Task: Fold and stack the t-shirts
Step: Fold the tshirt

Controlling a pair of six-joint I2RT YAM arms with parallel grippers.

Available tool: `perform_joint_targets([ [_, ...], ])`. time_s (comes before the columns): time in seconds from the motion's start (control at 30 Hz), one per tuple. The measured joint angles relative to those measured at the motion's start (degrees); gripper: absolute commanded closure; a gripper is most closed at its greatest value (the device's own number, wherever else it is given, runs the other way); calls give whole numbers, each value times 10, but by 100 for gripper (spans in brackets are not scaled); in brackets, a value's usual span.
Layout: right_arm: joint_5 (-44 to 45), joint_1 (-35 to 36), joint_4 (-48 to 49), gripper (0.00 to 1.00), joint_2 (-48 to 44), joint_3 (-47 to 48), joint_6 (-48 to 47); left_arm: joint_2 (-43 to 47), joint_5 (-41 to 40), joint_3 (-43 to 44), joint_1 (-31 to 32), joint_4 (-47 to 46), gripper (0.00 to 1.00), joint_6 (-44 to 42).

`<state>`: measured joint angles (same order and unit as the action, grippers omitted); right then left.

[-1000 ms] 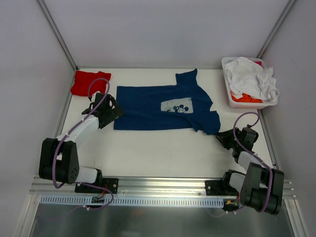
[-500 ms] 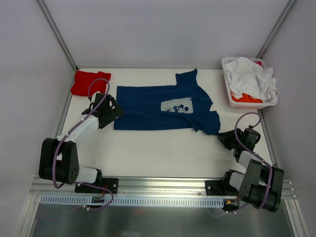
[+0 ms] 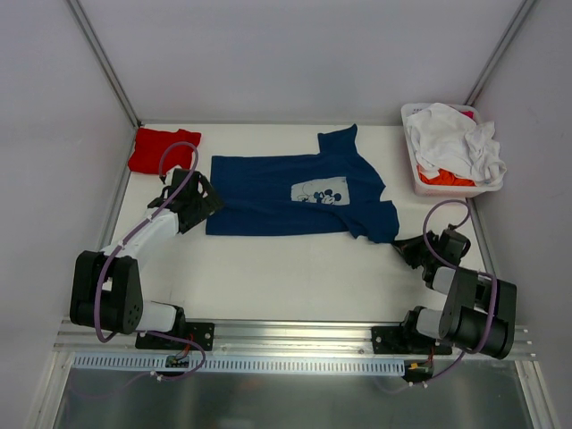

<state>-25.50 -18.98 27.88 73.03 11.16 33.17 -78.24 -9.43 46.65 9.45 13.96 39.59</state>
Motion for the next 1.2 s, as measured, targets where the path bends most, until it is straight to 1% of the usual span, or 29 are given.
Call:
perform_joint_targets([
  [0.17, -7, 0, 6, 100, 3, 1, 6, 0, 0, 0, 0, 0, 1, 0],
  [0.3, -12, 0, -8, 100, -28, 9, 13, -1, 2, 0, 0, 0, 1, 0],
  [0.47, -18, 0, -28, 100, -77, 61, 25, -1, 5, -1, 0, 0, 1, 0],
  [0.63, -19, 6, -31, 100, -75, 120, 36, -1, 5, -6, 3, 0, 1, 0],
  [0.83, -17, 38, -21, 100, -8, 170, 54, -1, 9, -7, 3, 0, 1, 0],
  [1.03, -8, 84, 1, 100, 88, 218, 74, -2, 11, -7, 3, 0, 1, 0],
  [1.2, -2, 118, 19, 100, 168, 279, 88, -3, 11, -7, 4, 0, 1, 0],
])
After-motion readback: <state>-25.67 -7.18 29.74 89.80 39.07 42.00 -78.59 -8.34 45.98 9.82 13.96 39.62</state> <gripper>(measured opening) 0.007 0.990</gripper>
